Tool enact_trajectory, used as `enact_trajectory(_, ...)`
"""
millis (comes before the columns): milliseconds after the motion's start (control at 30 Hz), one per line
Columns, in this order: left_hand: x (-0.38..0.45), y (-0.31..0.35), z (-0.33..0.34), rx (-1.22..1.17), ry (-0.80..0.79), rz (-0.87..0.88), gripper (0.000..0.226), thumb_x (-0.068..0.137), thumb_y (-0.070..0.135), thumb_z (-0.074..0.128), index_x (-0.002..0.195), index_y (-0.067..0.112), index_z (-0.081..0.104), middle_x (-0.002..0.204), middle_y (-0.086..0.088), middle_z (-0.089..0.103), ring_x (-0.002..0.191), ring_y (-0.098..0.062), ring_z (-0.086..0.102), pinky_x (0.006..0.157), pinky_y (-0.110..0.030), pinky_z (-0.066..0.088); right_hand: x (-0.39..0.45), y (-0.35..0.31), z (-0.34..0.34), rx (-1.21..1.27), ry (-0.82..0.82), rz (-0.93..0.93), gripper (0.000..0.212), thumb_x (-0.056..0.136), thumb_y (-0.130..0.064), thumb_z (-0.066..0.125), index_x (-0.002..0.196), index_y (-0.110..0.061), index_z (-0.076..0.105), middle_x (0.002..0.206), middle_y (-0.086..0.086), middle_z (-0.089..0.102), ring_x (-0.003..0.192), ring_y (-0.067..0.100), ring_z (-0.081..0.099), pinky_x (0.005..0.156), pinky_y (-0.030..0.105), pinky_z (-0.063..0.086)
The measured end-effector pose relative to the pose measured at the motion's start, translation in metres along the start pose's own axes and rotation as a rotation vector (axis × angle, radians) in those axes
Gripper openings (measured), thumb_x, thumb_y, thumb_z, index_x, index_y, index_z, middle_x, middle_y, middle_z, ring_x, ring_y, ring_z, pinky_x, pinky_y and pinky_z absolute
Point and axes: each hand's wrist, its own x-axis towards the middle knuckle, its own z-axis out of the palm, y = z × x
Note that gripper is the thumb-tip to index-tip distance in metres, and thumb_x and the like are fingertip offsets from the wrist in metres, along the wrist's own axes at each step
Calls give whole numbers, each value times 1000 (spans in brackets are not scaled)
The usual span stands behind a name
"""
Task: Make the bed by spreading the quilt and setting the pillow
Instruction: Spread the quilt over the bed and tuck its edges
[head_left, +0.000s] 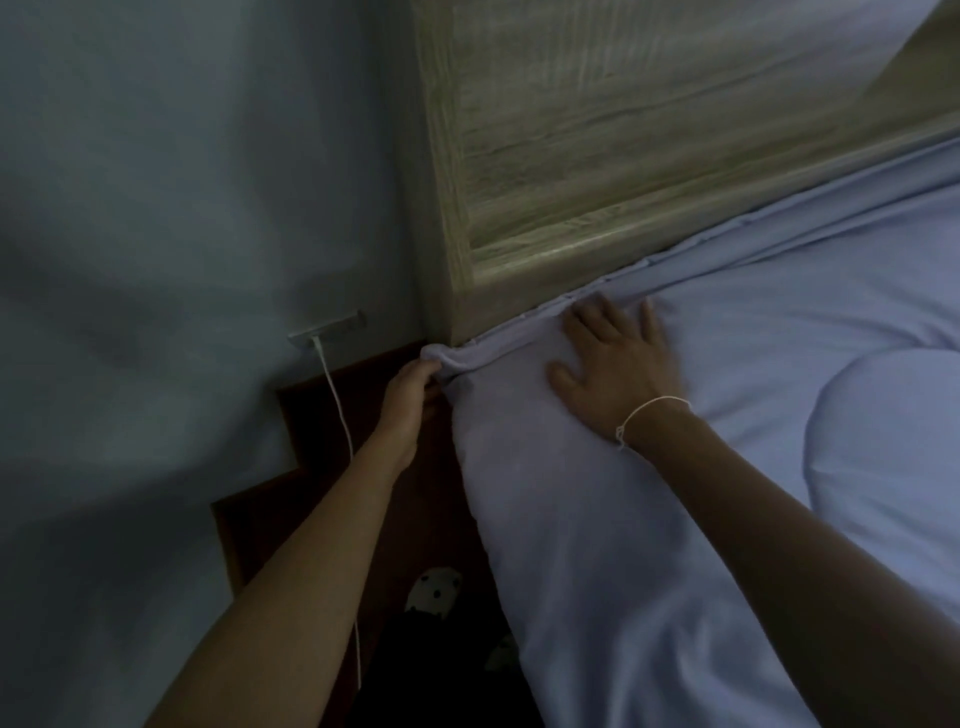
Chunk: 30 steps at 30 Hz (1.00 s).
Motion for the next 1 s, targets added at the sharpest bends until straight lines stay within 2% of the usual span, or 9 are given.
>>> enact_trajectory(100,3,-5,1,30,-49,26,51,86,49,60,127,22,52,131,-2,55,116,-18,54,97,-35,45,-1,-5,5,58,103,21,77,80,-56,28,146,-15,34,152,5,34,145,22,19,117,51,1)
enact_trajectory(200,5,-12,0,108,-58,59,65,86,58,54,139,21,42,137,2,49,122,-16,50,105,-36,40,-1,-5,8,87,177,7,76,80,-55,30,143,-14,39,150,9,37,143,24,27,117,51,6)
enact_trajectory(400,20,1,-12,169,81,47,51,90,45,58,125,9,52,118,-8,59,106,-23,59,94,-40,50,2,-7,8,-21,25,-35,76,82,-61,17,145,-23,34,156,1,26,144,20,23,116,55,3)
enact_trajectory(567,24,1,7,267,374,51,40,90,28,57,124,7,50,118,-5,57,108,-22,56,95,-32,45,11,-26,9,-129,-175,40,76,90,-61,24,151,-17,15,160,7,9,147,26,9,117,54,-4)
enact_trajectory(700,-3,1,-14,167,614,184,31,91,15,50,121,11,54,118,-4,58,108,-21,55,95,-30,44,4,-52,12,-183,-195,-32,69,95,-52,21,152,-15,8,160,13,4,147,32,3,118,53,-4)
enact_trajectory(833,-33,16,-51,404,710,484,27,90,11,46,110,4,63,113,-13,64,105,-26,59,86,-25,41,-36,-99,27,-190,-321,-275,60,94,-51,34,146,-22,31,158,5,18,146,34,5,117,53,3)
enact_trajectory(900,-48,28,-56,453,693,636,22,89,19,47,103,13,62,109,-17,64,96,-16,61,86,-23,42,-62,-115,32,-23,-377,-406,46,96,-40,37,137,-23,48,157,6,21,145,33,11,116,52,8)
enact_trajectory(933,-56,32,-56,465,658,700,17,89,22,47,99,19,60,104,-16,64,87,-5,59,84,-18,42,-74,-116,28,102,-334,-453,41,95,-31,38,128,-19,58,155,9,28,144,33,20,115,50,17)
enact_trajectory(1000,-78,38,-40,563,557,826,18,90,15,46,98,17,61,99,-11,63,81,6,54,81,-12,39,-98,-95,17,326,-30,-441,42,86,-18,36,110,-11,70,137,15,53,129,34,47,107,48,37)
